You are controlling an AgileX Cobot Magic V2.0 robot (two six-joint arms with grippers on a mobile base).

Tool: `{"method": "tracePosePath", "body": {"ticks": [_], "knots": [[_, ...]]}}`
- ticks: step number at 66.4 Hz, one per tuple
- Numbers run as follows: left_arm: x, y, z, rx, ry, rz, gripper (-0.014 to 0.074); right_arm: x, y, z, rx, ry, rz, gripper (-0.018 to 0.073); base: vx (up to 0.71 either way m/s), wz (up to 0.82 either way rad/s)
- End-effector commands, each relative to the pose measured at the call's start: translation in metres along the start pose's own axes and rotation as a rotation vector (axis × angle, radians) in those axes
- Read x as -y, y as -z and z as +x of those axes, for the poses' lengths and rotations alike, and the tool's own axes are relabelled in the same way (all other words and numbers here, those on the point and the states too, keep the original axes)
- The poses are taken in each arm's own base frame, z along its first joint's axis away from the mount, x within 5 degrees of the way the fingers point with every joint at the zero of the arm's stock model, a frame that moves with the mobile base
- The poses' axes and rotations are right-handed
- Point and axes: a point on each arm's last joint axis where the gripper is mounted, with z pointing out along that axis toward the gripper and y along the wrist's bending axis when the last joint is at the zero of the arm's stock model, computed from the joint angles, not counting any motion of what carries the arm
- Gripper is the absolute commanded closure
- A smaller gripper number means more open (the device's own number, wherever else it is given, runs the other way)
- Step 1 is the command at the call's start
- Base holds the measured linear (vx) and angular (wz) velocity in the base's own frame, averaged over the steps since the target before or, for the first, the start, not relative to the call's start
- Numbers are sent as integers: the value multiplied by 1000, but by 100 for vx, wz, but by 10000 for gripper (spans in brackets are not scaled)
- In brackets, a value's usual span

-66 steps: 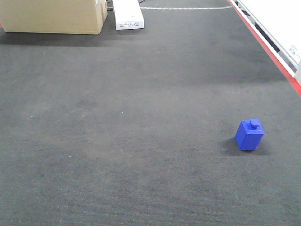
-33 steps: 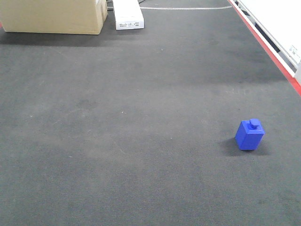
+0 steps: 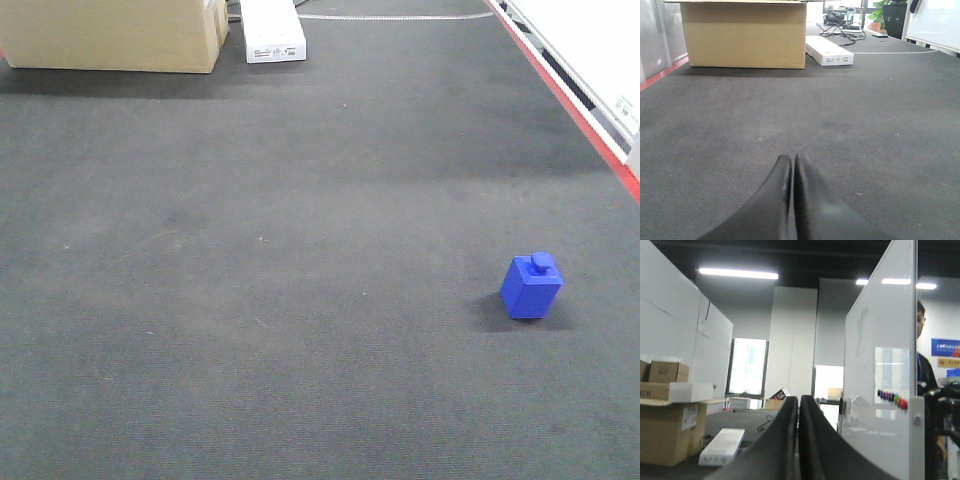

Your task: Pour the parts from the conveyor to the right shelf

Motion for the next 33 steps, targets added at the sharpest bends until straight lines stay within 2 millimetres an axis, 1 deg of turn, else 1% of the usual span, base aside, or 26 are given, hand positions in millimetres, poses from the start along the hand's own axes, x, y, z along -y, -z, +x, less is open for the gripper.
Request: {"method": "tracePosePath", "body": {"ticks": [1,5,8,11,15,18,24,28,31,33], "knots": [[0,0,-13,81,17,0,603,5,-10,-49,69,41,14,564,0,0],[0,0,-13,81,17,0,603,8,-22,-68,8,68,14,562,0,0],[0,0,-13,81,17,0,603,9,-30,-77,-37,73,13,557,0,0],[0,0,-13,81,17,0,603,11,-42,-86,-91,72,9,541,0,0],[0,0,-13,81,17,0,603,12,-55,-89,-163,70,4,507,0,0],[0,0,-13,81,17,0,603,12,-66,-89,-219,65,-1,461,0,0],[0,0,-13,81,17,0,603,12,-87,-83,-311,60,-11,308,0,0],[0,0,-13,81,17,0,603,12,-97,-76,-349,52,-15,176,0,0],[0,0,-13,81,17,0,603,11,-103,-71,-372,48,-17,52,0,0],[0,0,-13,81,17,0,603,11,-107,-67,-392,48,-20,-4,0,0]]}}
